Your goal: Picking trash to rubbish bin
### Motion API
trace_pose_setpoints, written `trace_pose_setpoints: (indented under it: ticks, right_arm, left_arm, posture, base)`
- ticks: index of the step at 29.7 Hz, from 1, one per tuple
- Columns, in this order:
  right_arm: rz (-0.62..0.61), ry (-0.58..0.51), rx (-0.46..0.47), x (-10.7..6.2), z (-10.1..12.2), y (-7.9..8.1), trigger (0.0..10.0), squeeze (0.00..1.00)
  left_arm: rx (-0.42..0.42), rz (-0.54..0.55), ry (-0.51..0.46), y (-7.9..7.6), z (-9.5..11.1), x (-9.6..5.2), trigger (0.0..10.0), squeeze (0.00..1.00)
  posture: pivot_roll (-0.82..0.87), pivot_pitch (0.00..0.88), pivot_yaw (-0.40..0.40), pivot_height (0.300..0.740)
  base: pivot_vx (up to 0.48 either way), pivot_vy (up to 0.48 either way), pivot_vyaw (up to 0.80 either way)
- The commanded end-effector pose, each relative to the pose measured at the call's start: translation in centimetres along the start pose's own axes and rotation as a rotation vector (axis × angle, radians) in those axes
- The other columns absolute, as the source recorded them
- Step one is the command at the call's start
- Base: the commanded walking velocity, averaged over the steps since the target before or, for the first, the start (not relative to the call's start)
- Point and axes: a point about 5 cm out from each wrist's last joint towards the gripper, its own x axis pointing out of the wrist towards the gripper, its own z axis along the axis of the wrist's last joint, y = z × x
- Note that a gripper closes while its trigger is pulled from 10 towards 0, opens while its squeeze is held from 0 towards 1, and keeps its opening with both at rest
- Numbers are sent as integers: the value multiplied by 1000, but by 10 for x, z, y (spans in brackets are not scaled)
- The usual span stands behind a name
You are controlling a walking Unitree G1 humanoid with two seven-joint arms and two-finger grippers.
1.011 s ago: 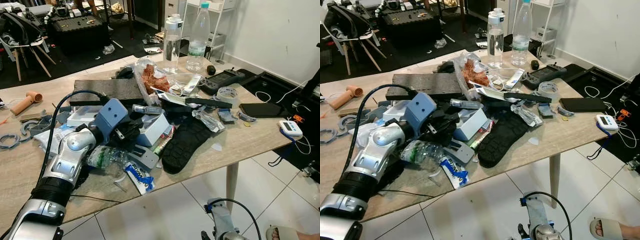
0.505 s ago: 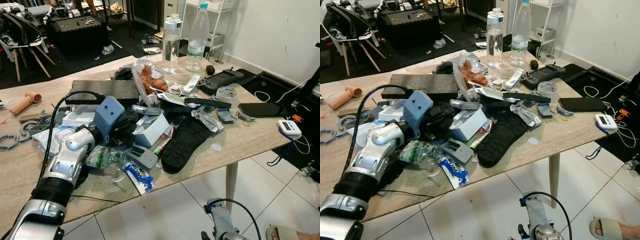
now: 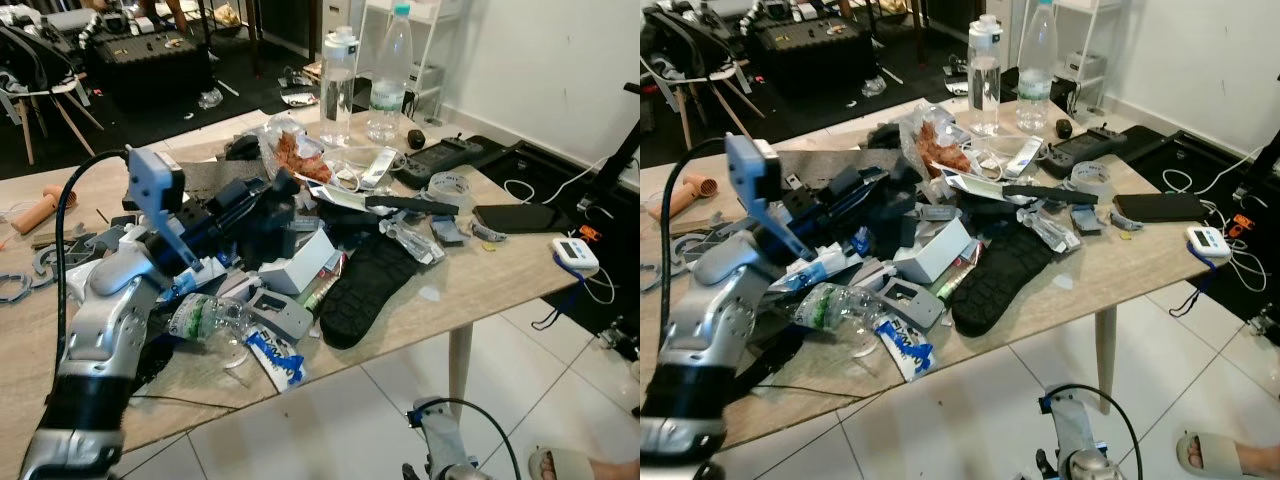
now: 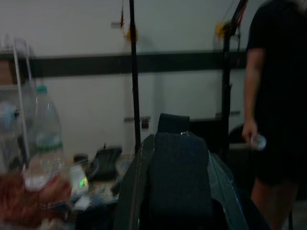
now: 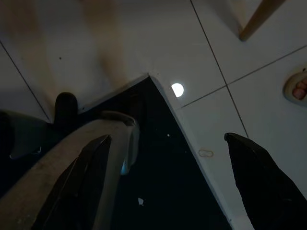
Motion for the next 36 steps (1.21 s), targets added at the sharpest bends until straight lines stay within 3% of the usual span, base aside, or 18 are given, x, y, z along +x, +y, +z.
trace_pose_setpoints:
  ticks: [1, 4, 11, 16, 27, 36]
  right_arm:
    - [7, 16, 5, 0, -4, 3, 10000, 0]
    - [9, 18, 5, 0, -5, 4, 10000, 0]
    - [15, 17, -5, 0, -3, 4, 10000, 0]
    - [18, 15, -12, 0, -2, 5, 10000, 0]
    - [17, 15, -19, 0, -1, 5, 10000, 0]
    - [14, 24, -28, 0, -4, 3, 10000, 0]
  left_arm:
    - [-14, -5, -40, 0, 9, -4, 10000, 0]
    - [-100, 34, -124, -3, 11, -9, 10000, 0]
    - [-263, 74, -95, -25, -19, -17, 10000, 0]
    - [-287, 79, -87, -29, -24, -16, 10000, 0]
    - [-363, 58, -31, -42, -47, -7, 10000, 0]
    - [-402, 64, 62, -48, -69, -13, 10000, 0]
  posture:
    - [-57, 21, 42, 740]
    - [-48, 19, 42, 740]
    - [-26, 19, 31, 740]
    - [-18, 20, 28, 740]
    - [-25, 19, 27, 740]
    - [-23, 15, 27, 740]
  base:
    - [0, 0, 0]
    - [-154, 0, 0]
    - [-271, 0, 0]
    - [0, 0, 0]
    - [-422, 0, 0]
    - [-374, 0, 0]
